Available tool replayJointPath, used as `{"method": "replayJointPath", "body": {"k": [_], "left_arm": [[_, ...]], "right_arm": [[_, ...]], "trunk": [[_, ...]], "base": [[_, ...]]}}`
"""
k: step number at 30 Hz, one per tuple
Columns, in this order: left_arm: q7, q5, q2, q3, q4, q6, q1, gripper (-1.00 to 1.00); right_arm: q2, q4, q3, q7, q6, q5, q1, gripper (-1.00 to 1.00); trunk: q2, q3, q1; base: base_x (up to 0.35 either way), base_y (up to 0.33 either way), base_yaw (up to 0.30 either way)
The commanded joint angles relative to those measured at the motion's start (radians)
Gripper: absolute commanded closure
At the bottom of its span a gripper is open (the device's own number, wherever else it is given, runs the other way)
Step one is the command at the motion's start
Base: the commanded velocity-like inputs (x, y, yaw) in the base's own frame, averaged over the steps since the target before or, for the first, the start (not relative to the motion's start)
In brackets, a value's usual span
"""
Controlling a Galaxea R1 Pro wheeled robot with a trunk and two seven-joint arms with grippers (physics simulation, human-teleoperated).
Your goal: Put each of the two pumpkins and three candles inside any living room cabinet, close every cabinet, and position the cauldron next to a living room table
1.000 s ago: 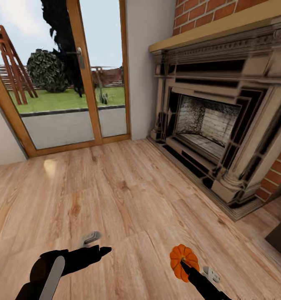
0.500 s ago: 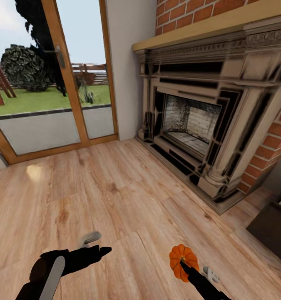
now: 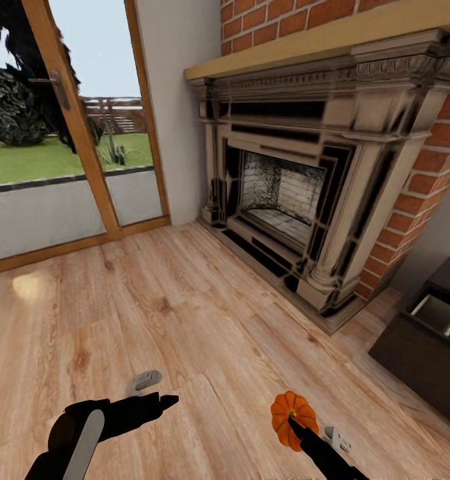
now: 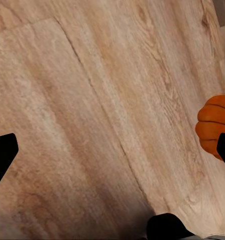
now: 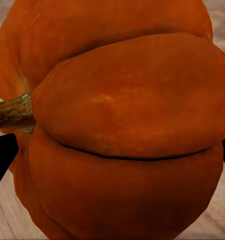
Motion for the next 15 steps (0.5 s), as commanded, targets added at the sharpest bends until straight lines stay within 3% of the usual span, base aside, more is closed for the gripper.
{"method": "replayJointPath", "body": {"k": [1,8,15], "left_arm": [[-0.009,-0.007,0.000,0.001,-0.001,0.004,0.000,-1.00],[-0.009,-0.007,-0.001,0.001,-0.001,0.004,0.000,-1.00],[-0.009,-0.007,-0.001,0.001,-0.001,0.004,0.000,-1.00]], "right_arm": [[-0.001,0.002,0.008,0.003,-0.004,-0.009,-0.001,1.00],[0.000,0.002,0.008,0.003,-0.005,-0.009,-0.001,1.00],[0.000,0.002,0.008,0.003,-0.006,-0.009,-0.001,1.00]], "trunk": [[0.007,0.001,-0.004],[0.056,0.017,-0.031],[0.105,0.037,-0.058]], "base": [[0.000,0.000,-0.206],[0.000,0.000,-0.176],[0.000,0.000,-0.032]]}}
